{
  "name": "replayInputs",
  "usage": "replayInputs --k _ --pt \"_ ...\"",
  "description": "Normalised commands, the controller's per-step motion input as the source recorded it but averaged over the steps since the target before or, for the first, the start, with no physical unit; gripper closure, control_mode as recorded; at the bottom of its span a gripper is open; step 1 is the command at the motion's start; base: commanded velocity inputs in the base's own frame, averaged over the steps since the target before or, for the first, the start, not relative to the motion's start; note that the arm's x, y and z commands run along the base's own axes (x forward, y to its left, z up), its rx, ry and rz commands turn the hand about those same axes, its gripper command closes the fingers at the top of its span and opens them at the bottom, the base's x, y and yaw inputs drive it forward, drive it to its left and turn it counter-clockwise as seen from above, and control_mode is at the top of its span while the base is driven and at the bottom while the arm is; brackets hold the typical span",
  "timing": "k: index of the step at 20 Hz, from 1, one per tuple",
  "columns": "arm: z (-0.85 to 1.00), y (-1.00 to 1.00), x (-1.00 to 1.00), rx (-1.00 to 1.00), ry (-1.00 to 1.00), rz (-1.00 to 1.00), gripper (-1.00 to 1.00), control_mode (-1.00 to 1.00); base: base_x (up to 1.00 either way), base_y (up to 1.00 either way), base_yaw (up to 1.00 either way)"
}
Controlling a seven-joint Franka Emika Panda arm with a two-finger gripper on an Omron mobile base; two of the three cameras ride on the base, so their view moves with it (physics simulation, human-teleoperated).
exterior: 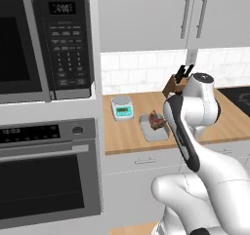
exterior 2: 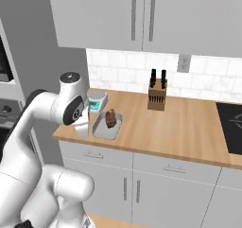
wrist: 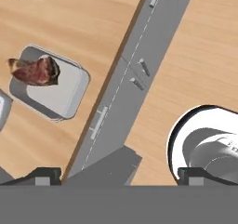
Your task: Take the meat container that has the steak and place it on the second highest rack of the freezer. Then take the vegetable container that has the sweet potato and eggplant and place it on the highest rack of the freezer.
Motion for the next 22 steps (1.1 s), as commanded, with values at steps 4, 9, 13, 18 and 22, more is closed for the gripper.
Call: replayInputs --k 4,9,13,18,22 --pt "-0.16 -0.14 0.00 0.00 0.04 0.00 -1.00 -1.00 0.00 0.00 0.00" --pt "-0.54 0.00 0.23 0.00 0.10 0.00 -1.00 -1.00 0.00 0.00 0.00" --pt "-0.37 0.00 0.33 0.00 0.14 0.00 -1.00 -1.00 0.00 0.00 0.00" --pt "-0.04 0.00 0.46 0.00 0.21 0.04 -1.00 -1.00 0.00 0.00 0.00" --pt "-0.26 0.00 0.62 0.00 0.10 0.07 -1.00 -1.00 0.00 0.00 0.00"
